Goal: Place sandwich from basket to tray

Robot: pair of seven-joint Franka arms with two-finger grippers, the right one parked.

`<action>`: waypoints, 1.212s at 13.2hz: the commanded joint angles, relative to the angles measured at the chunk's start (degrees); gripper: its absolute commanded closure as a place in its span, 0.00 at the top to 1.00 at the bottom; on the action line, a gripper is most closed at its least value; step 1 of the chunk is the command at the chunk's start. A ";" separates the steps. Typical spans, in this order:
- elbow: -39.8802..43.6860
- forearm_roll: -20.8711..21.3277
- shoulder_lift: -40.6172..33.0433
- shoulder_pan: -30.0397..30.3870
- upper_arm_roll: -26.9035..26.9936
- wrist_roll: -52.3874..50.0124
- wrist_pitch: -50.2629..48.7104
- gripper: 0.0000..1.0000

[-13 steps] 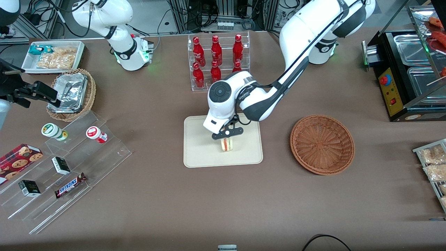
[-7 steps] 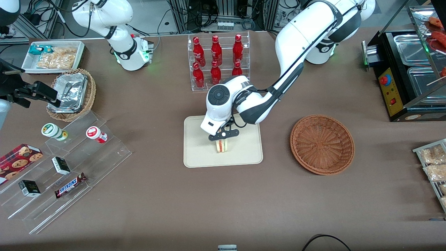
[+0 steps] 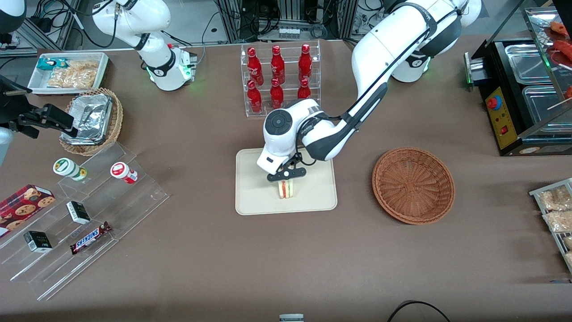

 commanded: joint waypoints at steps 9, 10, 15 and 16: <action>1.56 -1.46 -6.06 1.62 -0.01 -0.52 -3.55 1.00; 1.47 -1.46 -7.38 2.16 0.08 -0.43 -5.05 1.00; 0.77 -1.64 -12.40 7.42 -0.01 4.85 -13.40 1.00; 0.68 -1.64 -12.93 7.96 -0.01 4.76 -15.85 1.00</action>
